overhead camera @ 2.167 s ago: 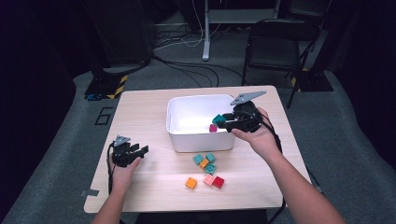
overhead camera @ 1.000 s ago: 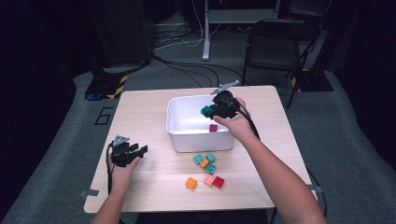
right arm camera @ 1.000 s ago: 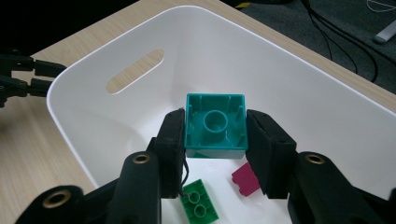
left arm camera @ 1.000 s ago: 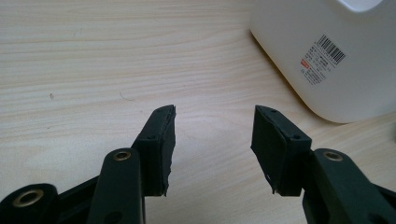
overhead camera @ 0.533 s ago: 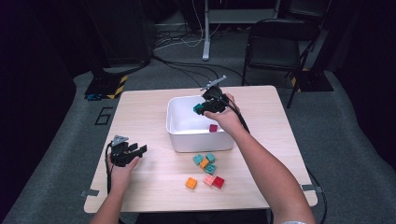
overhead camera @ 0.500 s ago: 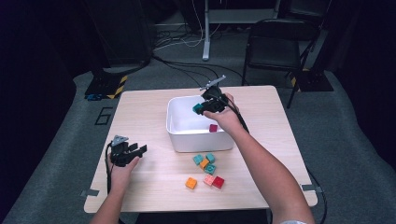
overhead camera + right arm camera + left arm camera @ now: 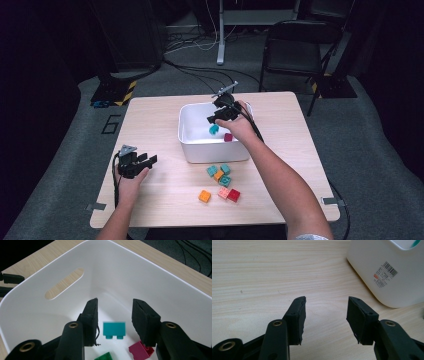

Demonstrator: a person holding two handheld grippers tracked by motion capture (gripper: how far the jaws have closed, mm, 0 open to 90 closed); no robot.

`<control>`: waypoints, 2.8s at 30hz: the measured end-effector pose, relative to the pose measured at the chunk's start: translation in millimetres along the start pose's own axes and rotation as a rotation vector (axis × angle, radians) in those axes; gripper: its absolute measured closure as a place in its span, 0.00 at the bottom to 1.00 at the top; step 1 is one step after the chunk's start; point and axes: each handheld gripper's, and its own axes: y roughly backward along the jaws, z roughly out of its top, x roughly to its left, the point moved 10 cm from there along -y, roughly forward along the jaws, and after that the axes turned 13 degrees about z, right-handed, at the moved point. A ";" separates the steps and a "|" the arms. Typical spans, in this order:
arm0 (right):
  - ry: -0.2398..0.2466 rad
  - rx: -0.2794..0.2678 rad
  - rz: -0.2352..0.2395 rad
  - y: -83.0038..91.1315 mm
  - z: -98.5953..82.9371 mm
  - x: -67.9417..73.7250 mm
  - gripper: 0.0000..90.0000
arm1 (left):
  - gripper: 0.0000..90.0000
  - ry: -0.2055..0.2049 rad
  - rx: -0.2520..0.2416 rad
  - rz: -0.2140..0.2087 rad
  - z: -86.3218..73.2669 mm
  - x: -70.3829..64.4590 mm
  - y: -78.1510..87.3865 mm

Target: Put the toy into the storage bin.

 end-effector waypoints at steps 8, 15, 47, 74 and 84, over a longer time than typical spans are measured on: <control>0.053 -0.054 0.039 30.1 1.3 26.5 0.62 | 0.54 -0.002 0.000 0.003 0.0 -0.1 -0.2; 0.125 -0.095 0.074 57.3 -9.5 58.4 0.61 | 0.54 -0.005 -0.010 0.007 1.2 -0.4 1.0; 0.139 -0.155 0.083 73.6 -84.2 102.5 0.60 | 0.54 -0.011 0.000 0.004 -0.9 -2.6 0.7; 0.025 -0.091 -0.005 5.7 -164.6 59.5 0.62 | 0.54 -0.013 0.009 0.008 -2.1 -2.9 -2.1; 0.004 -0.073 -0.008 -11.5 -168.5 53.6 0.62 | 0.54 -0.018 0.010 0.007 -2.2 -3.1 -2.6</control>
